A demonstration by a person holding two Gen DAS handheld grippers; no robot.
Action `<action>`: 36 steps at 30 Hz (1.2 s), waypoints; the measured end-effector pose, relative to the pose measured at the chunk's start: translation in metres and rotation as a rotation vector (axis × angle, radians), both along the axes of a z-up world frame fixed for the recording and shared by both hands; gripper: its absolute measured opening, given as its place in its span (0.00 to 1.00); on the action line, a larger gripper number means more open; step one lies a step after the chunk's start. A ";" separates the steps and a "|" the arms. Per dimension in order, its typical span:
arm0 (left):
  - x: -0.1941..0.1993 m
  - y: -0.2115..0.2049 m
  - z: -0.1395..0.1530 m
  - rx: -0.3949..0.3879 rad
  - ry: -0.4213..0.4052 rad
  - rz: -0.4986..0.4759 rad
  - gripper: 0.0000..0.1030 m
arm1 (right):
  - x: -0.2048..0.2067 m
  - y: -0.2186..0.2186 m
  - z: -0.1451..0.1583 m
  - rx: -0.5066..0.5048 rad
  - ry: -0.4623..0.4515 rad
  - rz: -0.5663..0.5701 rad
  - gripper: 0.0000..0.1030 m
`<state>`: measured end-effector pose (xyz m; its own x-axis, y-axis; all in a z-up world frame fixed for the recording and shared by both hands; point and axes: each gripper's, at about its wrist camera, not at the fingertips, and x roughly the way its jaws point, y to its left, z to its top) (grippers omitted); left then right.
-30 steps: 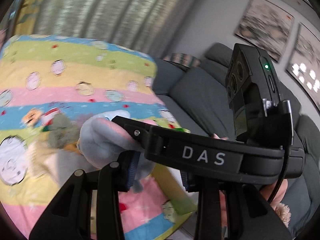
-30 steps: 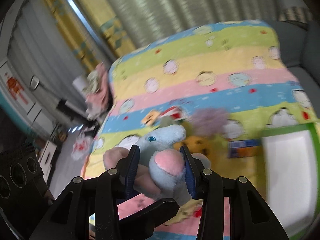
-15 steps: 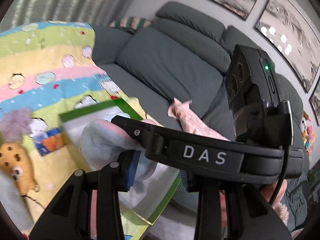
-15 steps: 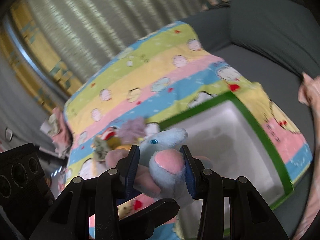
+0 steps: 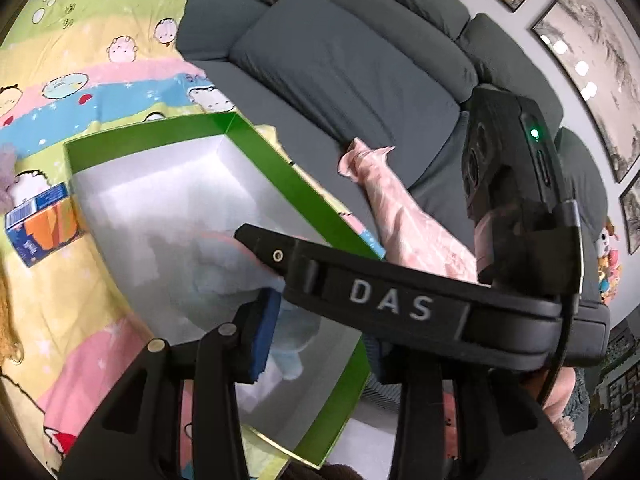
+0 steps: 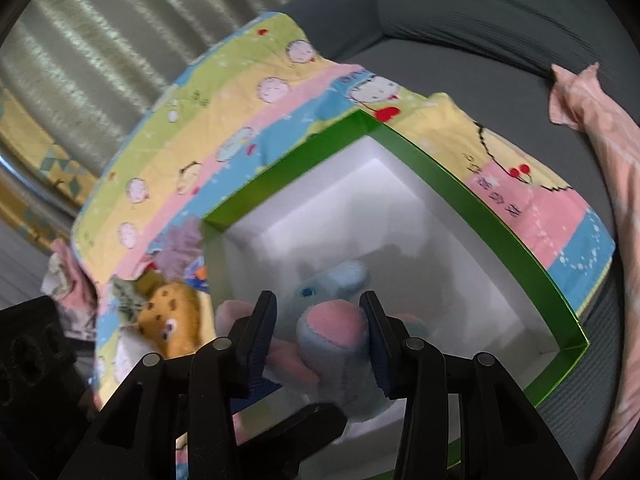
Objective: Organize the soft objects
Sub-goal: 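Carry the elephant in the right gripper into the green-edged box and release, then grasp the grey quilted cloth with the right gripper and lift it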
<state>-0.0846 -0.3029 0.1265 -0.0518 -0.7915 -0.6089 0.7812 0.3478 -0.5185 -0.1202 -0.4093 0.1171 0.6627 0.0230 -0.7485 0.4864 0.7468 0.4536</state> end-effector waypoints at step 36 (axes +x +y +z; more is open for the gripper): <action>0.042 0.321 -0.019 0.228 -0.112 0.805 0.99 | 0.061 0.195 0.030 -0.224 -0.017 0.284 0.91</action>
